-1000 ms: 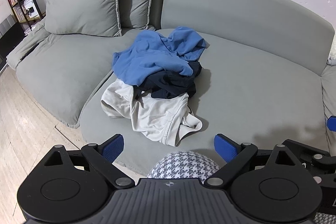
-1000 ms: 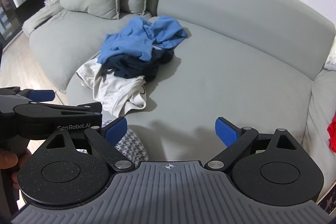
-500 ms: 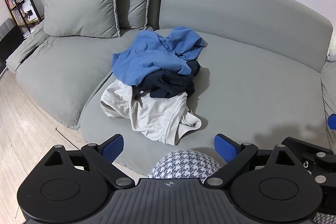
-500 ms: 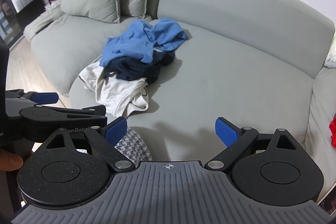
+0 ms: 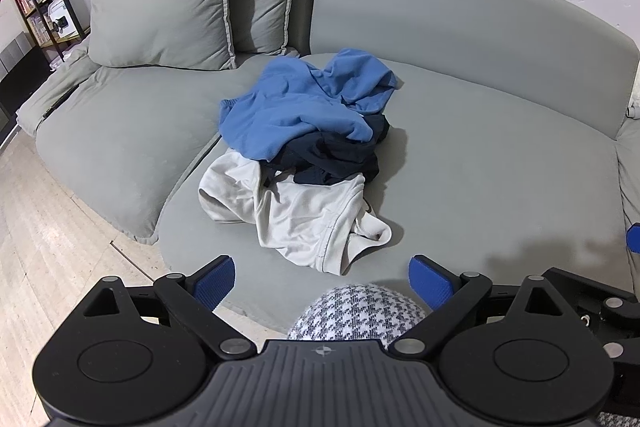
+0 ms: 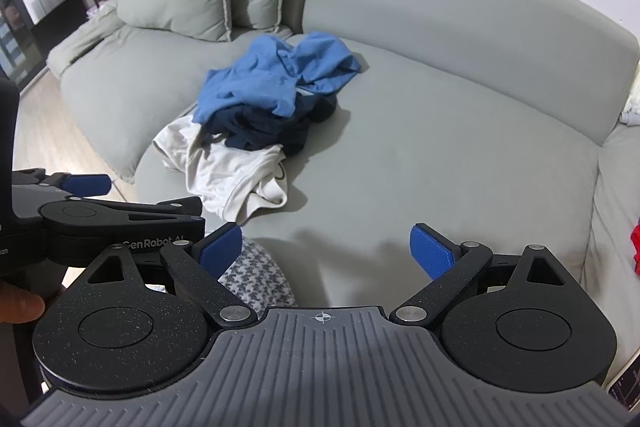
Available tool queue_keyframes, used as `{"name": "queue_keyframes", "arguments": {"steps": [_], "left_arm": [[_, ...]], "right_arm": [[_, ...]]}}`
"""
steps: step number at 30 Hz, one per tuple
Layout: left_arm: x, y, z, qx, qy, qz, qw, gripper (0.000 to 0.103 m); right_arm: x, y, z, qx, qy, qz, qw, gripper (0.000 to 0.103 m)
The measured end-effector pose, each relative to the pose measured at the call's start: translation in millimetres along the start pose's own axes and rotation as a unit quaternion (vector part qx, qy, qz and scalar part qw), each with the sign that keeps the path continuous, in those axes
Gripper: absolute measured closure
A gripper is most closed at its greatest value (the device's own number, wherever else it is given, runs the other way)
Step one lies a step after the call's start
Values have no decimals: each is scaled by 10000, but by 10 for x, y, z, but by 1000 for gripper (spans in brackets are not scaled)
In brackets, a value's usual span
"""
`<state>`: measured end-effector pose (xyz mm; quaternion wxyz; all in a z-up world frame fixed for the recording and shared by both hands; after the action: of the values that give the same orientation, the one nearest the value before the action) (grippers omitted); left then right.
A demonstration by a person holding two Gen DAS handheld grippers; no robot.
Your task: Fold clothes
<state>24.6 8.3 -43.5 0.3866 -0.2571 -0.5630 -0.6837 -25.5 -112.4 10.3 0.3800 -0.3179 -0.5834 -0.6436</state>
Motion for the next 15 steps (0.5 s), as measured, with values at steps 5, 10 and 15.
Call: {"name": "queue_keyframes", "arguments": {"steps": [5,10,15], "left_arm": [[-8,-17,7,4,22,25,10000,8],[-3,-21,5,-1,40,32,10000,8],[-10,-30,11,14,33,54,10000,8]], "right_arm": [[-3,-18,12,11,10,4,10000,8],[-12,-35,4,-30,15,1,10000,8],[-23,-45,27,0,37,19,10000,8]]}}
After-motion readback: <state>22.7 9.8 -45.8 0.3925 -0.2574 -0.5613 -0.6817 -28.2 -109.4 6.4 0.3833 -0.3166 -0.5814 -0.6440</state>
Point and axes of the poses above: each gripper's, at about its wrist camera, not at the fingertips, and x roughly against the way its jaws point, z to its left, y to its top, the point moved 5 cm from there along -x, roughly the way its jaws point, and after that the axes turned 9 degrees about y, right-handed, at the moved point
